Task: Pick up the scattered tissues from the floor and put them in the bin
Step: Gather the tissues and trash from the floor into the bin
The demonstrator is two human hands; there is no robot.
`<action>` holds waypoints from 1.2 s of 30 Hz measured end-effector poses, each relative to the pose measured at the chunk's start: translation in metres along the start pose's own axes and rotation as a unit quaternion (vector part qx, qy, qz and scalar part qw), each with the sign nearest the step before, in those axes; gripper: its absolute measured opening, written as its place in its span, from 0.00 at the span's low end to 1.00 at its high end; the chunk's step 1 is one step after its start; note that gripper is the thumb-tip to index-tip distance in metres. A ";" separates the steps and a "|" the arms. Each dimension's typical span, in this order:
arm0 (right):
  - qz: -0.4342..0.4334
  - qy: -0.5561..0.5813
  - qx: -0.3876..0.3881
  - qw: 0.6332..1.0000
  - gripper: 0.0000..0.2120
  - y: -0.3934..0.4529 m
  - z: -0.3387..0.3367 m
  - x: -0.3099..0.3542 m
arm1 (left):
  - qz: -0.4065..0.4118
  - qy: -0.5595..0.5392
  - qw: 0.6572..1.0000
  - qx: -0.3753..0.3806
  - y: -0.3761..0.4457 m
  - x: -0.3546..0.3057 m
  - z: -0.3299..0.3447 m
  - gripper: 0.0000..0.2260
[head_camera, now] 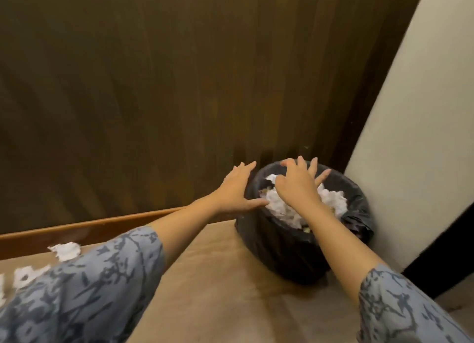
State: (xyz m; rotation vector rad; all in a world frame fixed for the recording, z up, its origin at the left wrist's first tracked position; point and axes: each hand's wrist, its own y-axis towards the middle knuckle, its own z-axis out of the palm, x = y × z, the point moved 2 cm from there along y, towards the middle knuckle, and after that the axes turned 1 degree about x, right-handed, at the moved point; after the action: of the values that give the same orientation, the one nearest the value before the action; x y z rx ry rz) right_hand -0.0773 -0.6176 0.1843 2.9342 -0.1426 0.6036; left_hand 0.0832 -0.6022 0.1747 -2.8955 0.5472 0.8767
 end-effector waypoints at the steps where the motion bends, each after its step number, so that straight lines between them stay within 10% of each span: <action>1: -0.038 0.035 -0.016 0.999 0.17 -0.005 0.002 0.015 | -0.008 -0.007 1.000 -0.013 -0.017 0.015 -0.011 0.38; 16: -0.501 0.015 0.230 0.834 0.16 -0.219 0.159 0.280 | -0.315 -0.017 0.935 -0.164 -0.428 0.236 -0.080 0.07; 22: -0.567 0.008 0.308 0.764 0.21 -0.314 0.226 0.320 | -0.498 -0.056 0.800 -0.329 -0.593 0.274 -0.020 0.08; 26: -0.602 -0.008 0.341 0.722 0.17 -0.367 0.269 0.326 | -0.664 0.028 0.691 -0.285 -0.687 0.288 0.042 0.20; 30: -0.580 0.039 0.367 0.726 0.11 -0.408 0.305 0.331 | -0.720 0.009 0.568 -0.398 -0.746 0.288 0.079 0.33; 33: -0.575 0.058 0.369 0.728 0.10 -0.430 0.330 0.336 | -0.669 -0.063 0.565 -0.478 -0.761 0.292 0.098 0.37; 36: -0.549 0.081 0.379 0.740 0.09 -0.438 0.349 0.336 | -0.581 -0.022 0.657 -0.480 -0.745 0.295 0.120 0.14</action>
State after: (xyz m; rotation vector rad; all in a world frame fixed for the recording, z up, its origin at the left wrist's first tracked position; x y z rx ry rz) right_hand 0.4173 -0.2624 -0.0518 2.7525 2.1129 0.7491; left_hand 0.5121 0.0209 -0.1160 -2.7771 -2.1572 1.0408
